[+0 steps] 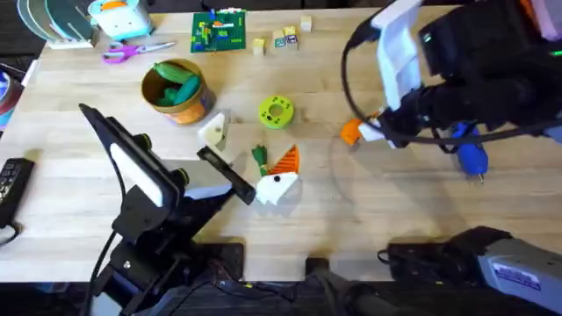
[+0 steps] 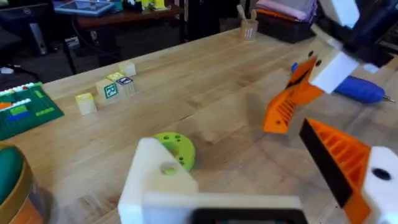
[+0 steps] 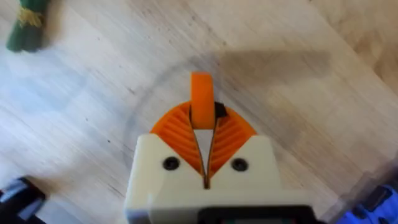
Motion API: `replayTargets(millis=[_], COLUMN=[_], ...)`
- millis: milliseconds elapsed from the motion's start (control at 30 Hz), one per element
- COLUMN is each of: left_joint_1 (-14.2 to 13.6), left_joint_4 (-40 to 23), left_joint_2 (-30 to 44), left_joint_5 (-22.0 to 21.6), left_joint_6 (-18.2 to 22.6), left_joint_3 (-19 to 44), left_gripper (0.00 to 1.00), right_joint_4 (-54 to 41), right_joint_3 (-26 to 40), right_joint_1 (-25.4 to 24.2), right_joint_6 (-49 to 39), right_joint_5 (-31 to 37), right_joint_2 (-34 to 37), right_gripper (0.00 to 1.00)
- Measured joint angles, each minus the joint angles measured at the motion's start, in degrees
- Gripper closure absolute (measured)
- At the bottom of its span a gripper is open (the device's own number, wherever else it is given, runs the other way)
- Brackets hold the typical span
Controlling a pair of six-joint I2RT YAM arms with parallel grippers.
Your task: Pick up the gripper from the table and insert it into the empty holder that is missing its gripper. Then pick up a screw, insert it into the mounting hole, and use the screwdriver to tighten it. Finally, clean up the table by picking up the vegetable and placing it into the bucket.
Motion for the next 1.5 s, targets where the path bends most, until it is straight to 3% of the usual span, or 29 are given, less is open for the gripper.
replayTargets(millis=[233,400,567,867,1067,1500], left_joint_1=[0.0,0.0,0.0,0.0,0.0,0.0], left_joint_4=[0.0,0.0,0.1,0.6,0.7,0.7], left_joint_2=[0.0,0.0,0.0,0.0,0.0,0.0], left_joint_5=[0.0,0.0,1.3,9.4,12.6,13.5], left_joint_6=[0.0,0.0,-0.5,-10.9,-14.6,-15.6], left_joint_3=[0.0,0.0,0.0,0.0,0.0,0.0], left_gripper=[0.009,0.009,0.009,0.009,0.009,0.009], right_joint_4=[5.1,16.3,20.5,21.8,22.5,28.0], right_joint_3=[2.9,-0.5,-2.3,-2.4,-2.4,-2.4], right_joint_1=[-0.4,-0.8,-0.8,-0.8,-0.6,2.4], right_joint_6=[20.3,32.5,42.0,50.8,55.6,62.6], right_joint_5=[-2.3,-15.8,-29.6,-47.5,-51.7,-53.7], right_joint_2=[-8.2,-4.7,1.8,3.8,4.1,11.7], right_gripper=[0.989,0.991,0.992,0.992,0.992,0.992])
